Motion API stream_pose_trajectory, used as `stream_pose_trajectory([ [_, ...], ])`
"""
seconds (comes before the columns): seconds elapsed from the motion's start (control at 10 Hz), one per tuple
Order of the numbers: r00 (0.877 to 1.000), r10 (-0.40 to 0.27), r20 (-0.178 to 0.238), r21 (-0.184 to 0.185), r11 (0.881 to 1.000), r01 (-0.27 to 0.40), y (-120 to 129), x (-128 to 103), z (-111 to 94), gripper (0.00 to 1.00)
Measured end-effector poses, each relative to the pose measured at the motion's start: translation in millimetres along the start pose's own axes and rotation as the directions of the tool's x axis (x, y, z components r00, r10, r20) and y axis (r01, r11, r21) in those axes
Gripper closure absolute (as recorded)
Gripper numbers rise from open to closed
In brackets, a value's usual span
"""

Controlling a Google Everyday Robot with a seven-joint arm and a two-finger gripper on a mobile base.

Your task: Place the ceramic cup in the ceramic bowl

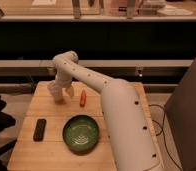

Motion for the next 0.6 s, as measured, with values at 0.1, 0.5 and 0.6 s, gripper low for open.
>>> stream_pose_trajectory([
  [0.1, 1.0, -0.002, 0.0, 0.0, 1.0, 0.002, 0.1, 0.4, 0.7, 0.2],
  [0.5, 1.0, -0.006, 0.002, -0.004, 1.0, 0.006, 1.7, 2.7, 3.8, 0.2],
  [0.6, 1.0, -0.008, 0.002, -0.005, 1.0, 0.008, 1.5, 2.6, 4.9, 0.2],
])
